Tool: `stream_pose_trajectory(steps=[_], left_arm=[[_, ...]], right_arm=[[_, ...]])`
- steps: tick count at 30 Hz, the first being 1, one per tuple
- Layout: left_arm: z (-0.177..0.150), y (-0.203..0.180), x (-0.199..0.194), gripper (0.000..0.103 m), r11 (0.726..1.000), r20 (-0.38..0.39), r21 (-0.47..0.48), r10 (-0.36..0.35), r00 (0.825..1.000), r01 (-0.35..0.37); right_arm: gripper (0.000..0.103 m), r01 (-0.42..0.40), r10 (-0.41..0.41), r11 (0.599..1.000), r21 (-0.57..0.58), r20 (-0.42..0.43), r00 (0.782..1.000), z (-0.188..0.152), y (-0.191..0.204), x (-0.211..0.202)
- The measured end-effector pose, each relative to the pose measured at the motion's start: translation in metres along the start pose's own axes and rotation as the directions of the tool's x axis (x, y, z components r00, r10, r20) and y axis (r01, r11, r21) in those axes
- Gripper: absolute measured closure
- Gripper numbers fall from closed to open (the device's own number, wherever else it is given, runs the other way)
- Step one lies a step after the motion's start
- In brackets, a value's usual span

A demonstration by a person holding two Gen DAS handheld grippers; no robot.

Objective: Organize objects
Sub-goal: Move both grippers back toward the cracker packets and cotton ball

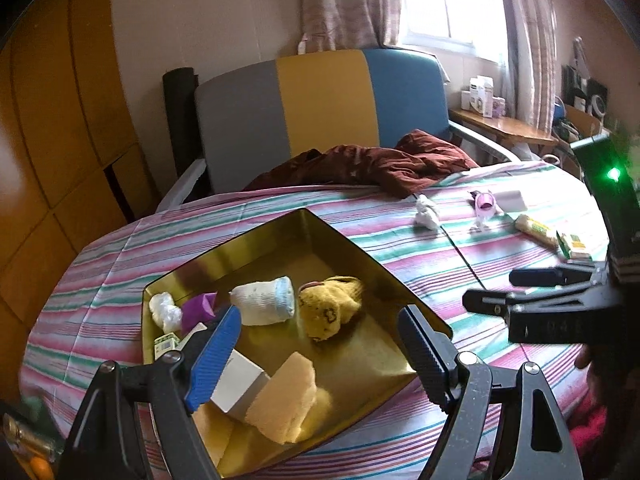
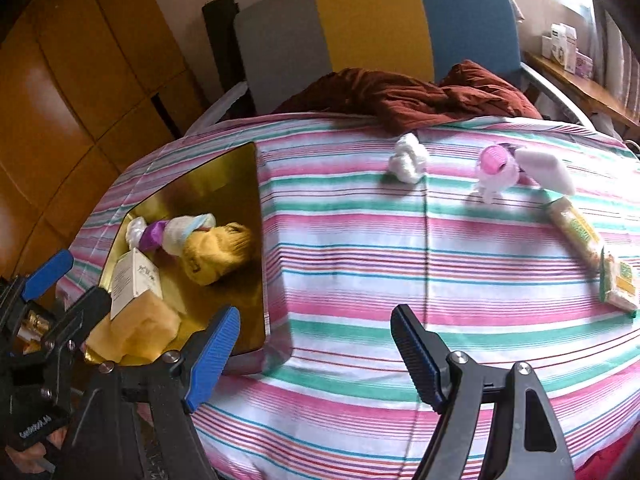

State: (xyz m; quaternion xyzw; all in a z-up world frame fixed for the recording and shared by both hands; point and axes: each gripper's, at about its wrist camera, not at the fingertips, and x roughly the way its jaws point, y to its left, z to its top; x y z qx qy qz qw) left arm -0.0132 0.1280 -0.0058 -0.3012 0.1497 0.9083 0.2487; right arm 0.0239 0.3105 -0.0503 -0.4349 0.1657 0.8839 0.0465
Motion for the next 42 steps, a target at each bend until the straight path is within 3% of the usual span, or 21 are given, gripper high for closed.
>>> stream_pose_trajectory(steps=[14, 20, 26, 33, 42], left_arm=[[0.006, -0.032, 0.011, 0.022, 0.996, -0.024, 0.077, -0.048, 0.999, 0.050], [0.018, -0.049, 0.019, 0.021, 0.989, -0.037, 0.107, -0.101, 0.994, 0.105], [0.041, -0.066, 0.036, 0.021, 0.981, -0.067, 0.093, -0.165, 0.984, 0.171], [0.074, -0.088, 0.070, 0.022, 0.973, -0.109, 0.071, -0.211, 0.971, 0.219], [0.113, -0.105, 0.152, 0.025, 0.972, -0.226, -0.053, -0.236, 0.945, 0.230]], right_arm=[[0.024, 0.098, -0.100, 0.994, 0.057, 0.041, 0.994, 0.025, -0.062, -0.024], [0.024, 0.206, -0.213, 0.971, 0.121, 0.043, 0.976, 0.039, -0.116, -0.035], [0.024, 0.307, -0.329, 0.912, 0.272, 0.039, 0.944, 0.043, -0.189, -0.041], [0.024, 0.241, -0.290, 0.833, 0.497, 0.021, 0.957, 0.024, -0.244, -0.048], [0.024, 0.189, -0.246, 0.825, 0.532, 0.038, 0.969, 0.022, -0.249, -0.051]])
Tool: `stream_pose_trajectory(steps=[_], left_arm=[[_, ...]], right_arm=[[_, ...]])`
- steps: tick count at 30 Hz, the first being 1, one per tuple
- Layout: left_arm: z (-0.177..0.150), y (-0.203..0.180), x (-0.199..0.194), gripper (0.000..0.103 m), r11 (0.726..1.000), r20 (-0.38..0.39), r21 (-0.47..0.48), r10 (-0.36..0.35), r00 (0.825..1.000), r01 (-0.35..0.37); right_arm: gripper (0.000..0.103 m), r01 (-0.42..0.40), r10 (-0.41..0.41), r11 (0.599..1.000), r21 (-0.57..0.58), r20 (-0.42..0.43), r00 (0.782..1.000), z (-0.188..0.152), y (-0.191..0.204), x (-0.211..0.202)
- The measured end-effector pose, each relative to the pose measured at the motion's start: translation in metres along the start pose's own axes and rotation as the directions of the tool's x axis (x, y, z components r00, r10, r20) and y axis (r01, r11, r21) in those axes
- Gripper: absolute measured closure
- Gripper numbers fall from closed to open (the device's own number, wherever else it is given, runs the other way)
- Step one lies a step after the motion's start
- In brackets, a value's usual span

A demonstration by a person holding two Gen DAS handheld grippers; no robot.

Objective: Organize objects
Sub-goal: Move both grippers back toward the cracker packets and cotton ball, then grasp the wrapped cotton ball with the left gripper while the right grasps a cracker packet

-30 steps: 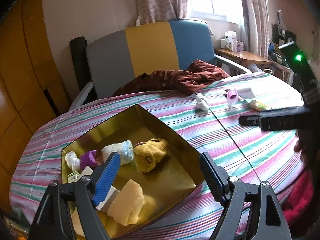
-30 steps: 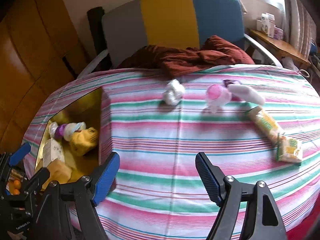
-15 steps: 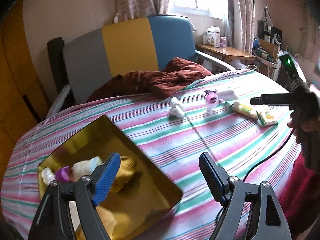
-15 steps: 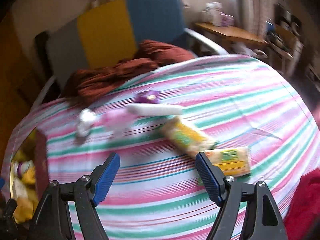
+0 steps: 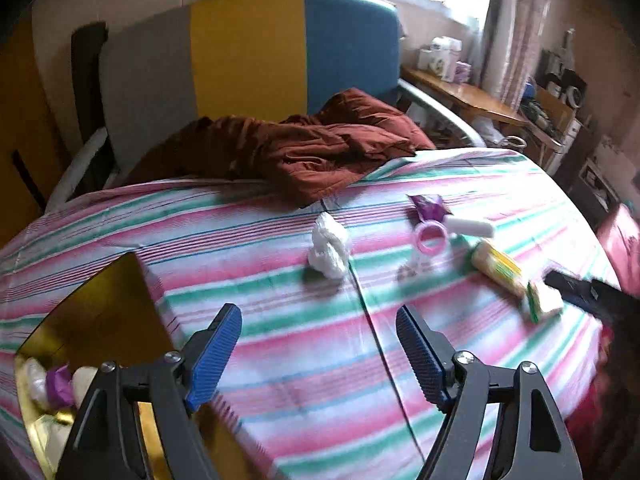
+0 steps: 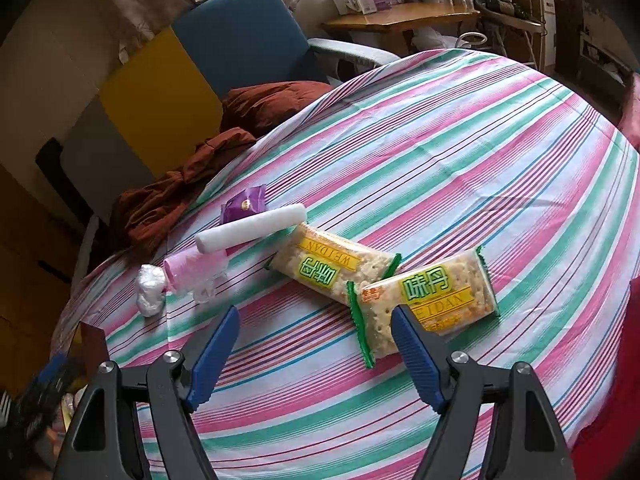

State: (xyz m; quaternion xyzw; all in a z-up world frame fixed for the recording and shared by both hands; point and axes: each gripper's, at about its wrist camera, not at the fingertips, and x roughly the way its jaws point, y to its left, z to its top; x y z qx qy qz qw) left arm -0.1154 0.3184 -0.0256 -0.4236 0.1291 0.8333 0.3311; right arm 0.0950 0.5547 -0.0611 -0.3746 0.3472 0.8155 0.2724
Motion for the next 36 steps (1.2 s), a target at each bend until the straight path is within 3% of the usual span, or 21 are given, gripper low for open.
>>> stream_pose_trajectory(steps=[5, 11, 17, 19, 21, 22, 27, 32, 36], left_arm=[[0.024, 0.007, 0.041, 0.029, 0.997, -0.056, -0.070, 0.013, 0.998, -0.017], [0.046, 0.002, 0.075, 0.029, 0.997, -0.043, -0.080, 0.019, 0.999, -0.022], [0.057, -0.007, 0.112, 0.030, 0.998, -0.074, -0.045, 0.030, 0.997, -0.033], [0.057, -0.009, 0.124, 0.039, 0.999, -0.096, -0.028, 0.033, 0.995, -0.035], [0.054, -0.007, 0.137, 0.066, 0.999, -0.143, -0.022, 0.025, 0.989, -0.028], [0.052, -0.006, 0.142, 0.066, 0.999, -0.161, -0.027, 0.015, 0.987, -0.020], [0.041, -0.003, 0.139, 0.068, 1.000, -0.147, -0.015, 0.010, 0.989, -0.013], [0.028, -0.006, 0.126, 0.068, 0.999, -0.169, -0.032, -0.016, 0.986, 0.011], [0.015, -0.016, 0.108, 0.068, 1.000, -0.158, 0.006, -0.023, 0.987, 0.024]], right_arm=[[0.024, -0.018, 0.018, 1.000, 0.001, -0.021, 1.000, 0.000, 0.001, 0.006], [0.024, -0.024, 0.025, 0.999, 0.039, -0.014, 1.000, 0.002, -0.006, 0.005], [0.024, -0.030, 0.015, 0.979, 0.203, 0.073, 0.997, 0.009, -0.039, -0.010], [0.024, -0.037, 0.008, 0.957, 0.287, 0.101, 0.995, 0.010, -0.057, -0.015], [0.024, -0.040, -0.006, 0.932, 0.359, 0.124, 0.992, 0.010, -0.073, -0.019], [0.024, -0.043, -0.006, 0.924, 0.379, 0.127, 0.992, 0.010, -0.078, -0.019], [0.024, -0.045, 0.013, 0.906, 0.422, 0.078, 0.997, 0.009, -0.086, -0.006], [0.024, 0.019, -0.027, 0.899, 0.437, 0.010, 1.000, 0.008, -0.089, 0.006], [0.024, 0.016, 0.010, 0.883, 0.468, -0.052, 0.999, 0.003, -0.094, 0.020]])
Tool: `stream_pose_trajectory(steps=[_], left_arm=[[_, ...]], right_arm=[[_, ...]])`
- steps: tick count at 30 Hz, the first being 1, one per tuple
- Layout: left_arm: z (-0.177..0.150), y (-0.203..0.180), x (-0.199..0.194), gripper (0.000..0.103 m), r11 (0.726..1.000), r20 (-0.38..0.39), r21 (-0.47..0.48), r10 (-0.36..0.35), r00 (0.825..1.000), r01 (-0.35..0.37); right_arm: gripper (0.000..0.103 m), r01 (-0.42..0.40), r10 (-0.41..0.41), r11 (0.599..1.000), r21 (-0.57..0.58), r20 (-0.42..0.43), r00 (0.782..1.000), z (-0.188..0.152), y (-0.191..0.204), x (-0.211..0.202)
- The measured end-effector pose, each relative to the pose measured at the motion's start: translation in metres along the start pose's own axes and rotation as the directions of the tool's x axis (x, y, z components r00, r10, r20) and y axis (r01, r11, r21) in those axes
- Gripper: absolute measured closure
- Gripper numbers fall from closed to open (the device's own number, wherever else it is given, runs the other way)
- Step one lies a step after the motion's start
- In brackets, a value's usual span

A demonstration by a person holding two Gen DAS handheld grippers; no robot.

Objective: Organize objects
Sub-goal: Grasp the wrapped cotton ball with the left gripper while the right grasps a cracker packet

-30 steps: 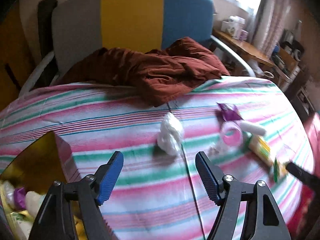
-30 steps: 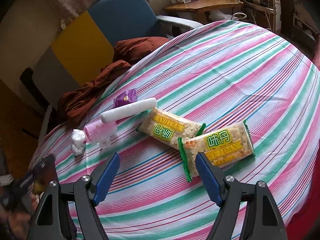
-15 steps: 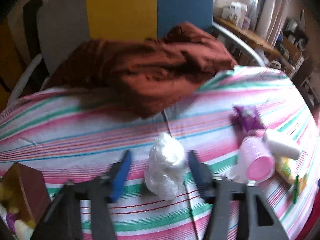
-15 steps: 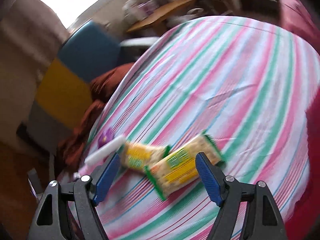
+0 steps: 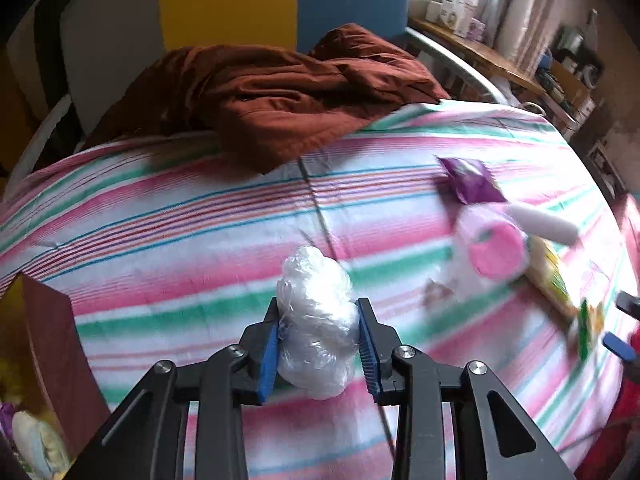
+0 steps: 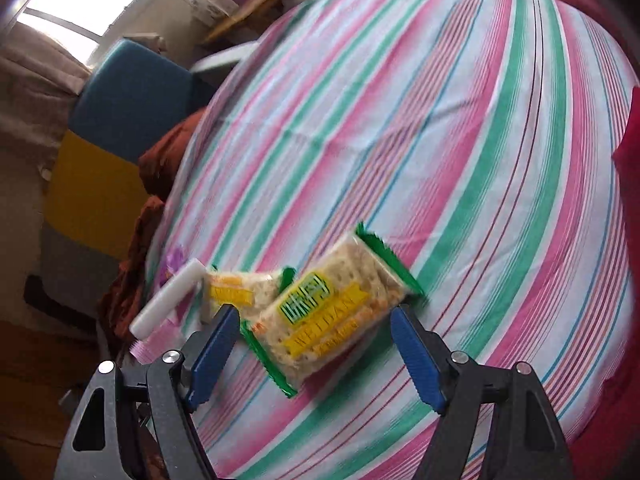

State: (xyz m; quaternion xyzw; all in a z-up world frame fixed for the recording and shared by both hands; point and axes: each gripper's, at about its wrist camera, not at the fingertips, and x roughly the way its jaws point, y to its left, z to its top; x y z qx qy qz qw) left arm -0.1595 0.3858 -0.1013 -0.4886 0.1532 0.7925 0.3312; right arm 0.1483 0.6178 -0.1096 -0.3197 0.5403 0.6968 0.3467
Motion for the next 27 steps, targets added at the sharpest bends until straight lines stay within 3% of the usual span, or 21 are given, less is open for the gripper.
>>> stream_pose_trajectory(steps=[4, 10, 14, 15, 16, 19, 23, 27], left_arm=[[-0.013, -0.009, -0.024, 0.068, 0.999, 0.030, 0.028, -0.021, 0.999, 0.021], [-0.031, -0.022, -0.065, 0.068, 0.994, 0.066, 0.061, -0.091, 0.994, 0.087], [-0.040, -0.030, -0.087, 0.068, 0.990, 0.088, 0.096, -0.114, 0.990, 0.105], [-0.042, -0.032, -0.092, 0.068, 0.989, 0.099, 0.103, -0.119, 0.988, 0.109], [-0.044, -0.033, -0.096, 0.068, 0.988, 0.107, 0.107, -0.122, 0.987, 0.110], [-0.047, -0.030, -0.113, 0.068, 0.987, 0.130, 0.090, -0.147, 0.981, 0.135], [-0.057, -0.027, -0.142, 0.068, 0.984, 0.182, 0.074, -0.172, 0.968, 0.161], [-0.074, -0.021, -0.164, 0.067, 0.982, 0.212, 0.059, -0.187, 0.959, 0.178]], right_arm=[[0.024, -0.007, 0.007, 1.000, 0.005, -0.068, 0.998, 0.000, 0.003, 0.018], [0.023, 0.057, -0.057, 0.998, 0.003, -0.008, 0.998, 0.011, 0.010, 0.025], [0.023, 0.104, -0.102, 0.993, -0.061, 0.030, 0.994, 0.014, 0.019, 0.029], [0.030, 0.115, -0.113, 0.990, -0.086, 0.031, 0.993, 0.015, 0.020, 0.033], [0.049, 0.154, -0.150, 0.979, -0.131, 0.037, 0.988, 0.013, 0.025, 0.033], [0.064, 0.168, -0.165, 0.972, -0.167, 0.031, 0.986, 0.006, 0.028, 0.034], [0.074, 0.192, -0.184, 0.953, -0.235, 0.055, 0.981, 0.001, 0.038, 0.029], [0.070, 0.186, -0.186, 0.941, -0.283, 0.029, 0.982, -0.003, 0.042, 0.034]])
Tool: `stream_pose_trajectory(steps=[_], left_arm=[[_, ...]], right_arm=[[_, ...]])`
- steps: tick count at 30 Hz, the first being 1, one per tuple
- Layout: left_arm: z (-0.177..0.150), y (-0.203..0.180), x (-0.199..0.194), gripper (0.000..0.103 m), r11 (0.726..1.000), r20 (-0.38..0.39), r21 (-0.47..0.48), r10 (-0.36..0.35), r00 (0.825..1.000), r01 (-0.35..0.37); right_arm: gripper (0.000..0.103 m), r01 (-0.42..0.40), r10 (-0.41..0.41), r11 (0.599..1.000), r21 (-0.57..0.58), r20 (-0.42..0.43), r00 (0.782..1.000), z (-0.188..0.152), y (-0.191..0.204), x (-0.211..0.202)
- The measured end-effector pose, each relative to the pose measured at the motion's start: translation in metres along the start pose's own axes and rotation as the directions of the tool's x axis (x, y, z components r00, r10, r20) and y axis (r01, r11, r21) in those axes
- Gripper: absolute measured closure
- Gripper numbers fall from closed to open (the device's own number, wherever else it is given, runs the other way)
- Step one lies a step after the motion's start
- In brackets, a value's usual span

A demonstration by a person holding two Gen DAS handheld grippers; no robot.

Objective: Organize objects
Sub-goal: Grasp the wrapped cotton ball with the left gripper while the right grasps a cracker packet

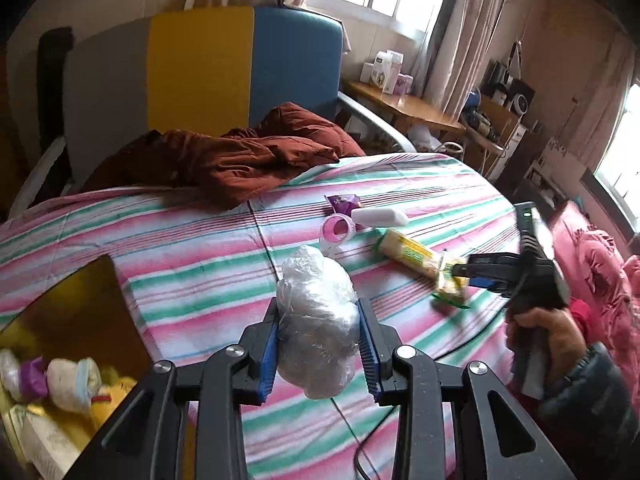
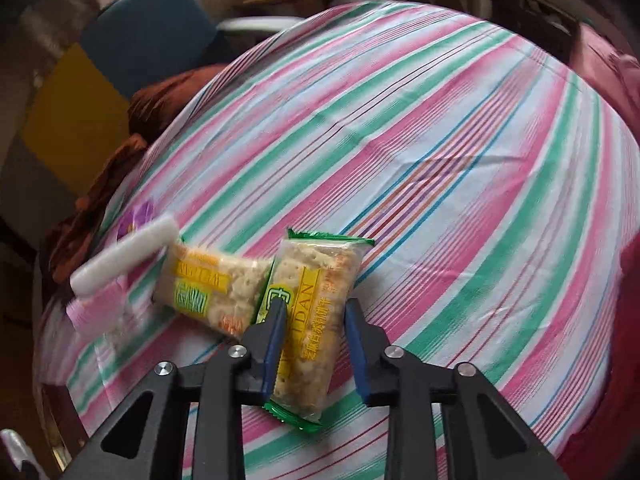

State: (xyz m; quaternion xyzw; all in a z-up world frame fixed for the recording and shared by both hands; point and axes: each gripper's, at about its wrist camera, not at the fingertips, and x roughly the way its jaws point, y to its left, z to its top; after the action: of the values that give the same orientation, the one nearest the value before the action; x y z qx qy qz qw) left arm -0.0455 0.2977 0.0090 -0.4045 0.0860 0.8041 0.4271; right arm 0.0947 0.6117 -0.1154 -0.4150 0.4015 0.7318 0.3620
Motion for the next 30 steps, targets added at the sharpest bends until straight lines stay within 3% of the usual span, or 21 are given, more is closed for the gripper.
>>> stream_pose_trajectory(steps=[3, 6, 11, 13, 16, 17, 19, 27, 30], left_arm=[[-0.009, 0.000, -0.012, 0.067, 1.000, 0.010, -0.004, -0.006, 1.000, 0.006], [-0.020, 0.001, -0.021, 0.067, 1.000, 0.012, -0.014, -0.014, 1.000, 0.014], [-0.034, 0.007, -0.029, 0.067, 0.999, 0.007, -0.039, -0.022, 1.000, 0.022], [-0.039, 0.012, -0.031, 0.067, 0.998, 0.003, -0.055, -0.025, 1.000, 0.026], [-0.043, 0.019, -0.035, 0.067, 0.997, 0.007, -0.076, -0.019, 1.000, 0.019], [-0.044, 0.021, -0.037, 0.067, 0.997, 0.010, -0.079, -0.014, 1.000, 0.015], [-0.047, 0.025, -0.041, 0.067, 0.996, 0.016, -0.086, -0.006, 1.000, 0.007], [-0.056, 0.042, -0.061, 0.067, 0.994, 0.057, -0.099, 0.054, 0.997, -0.048], [-0.060, 0.050, -0.072, 0.067, 0.991, 0.082, -0.113, 0.081, 0.993, -0.072]], right_arm=[[0.053, -0.042, 0.043, 0.998, 0.039, -0.036, 0.998, 0.000, -0.004, 0.007], [0.046, -0.057, 0.059, 0.997, 0.055, -0.034, 0.998, 0.000, 0.000, 0.010], [0.036, 0.022, -0.024, 0.997, -0.069, -0.032, 0.999, -0.001, 0.024, 0.016], [0.026, 0.069, -0.074, 0.984, -0.162, -0.027, 0.997, -0.006, 0.038, 0.020], [0.029, 0.191, -0.204, 0.929, -0.318, -0.006, 0.979, -0.018, 0.059, 0.029], [0.034, 0.194, -0.205, 0.929, -0.316, -0.002, 0.979, -0.018, 0.060, 0.028], [0.048, 0.185, -0.195, 0.940, -0.286, -0.005, 0.981, -0.016, 0.055, 0.024], [0.050, 0.124, -0.126, 0.983, -0.136, -0.004, 0.992, -0.004, 0.028, 0.009], [0.050, 0.044, -0.042, 0.998, -0.043, 0.038, 0.998, 0.000, 0.011, -0.006]])
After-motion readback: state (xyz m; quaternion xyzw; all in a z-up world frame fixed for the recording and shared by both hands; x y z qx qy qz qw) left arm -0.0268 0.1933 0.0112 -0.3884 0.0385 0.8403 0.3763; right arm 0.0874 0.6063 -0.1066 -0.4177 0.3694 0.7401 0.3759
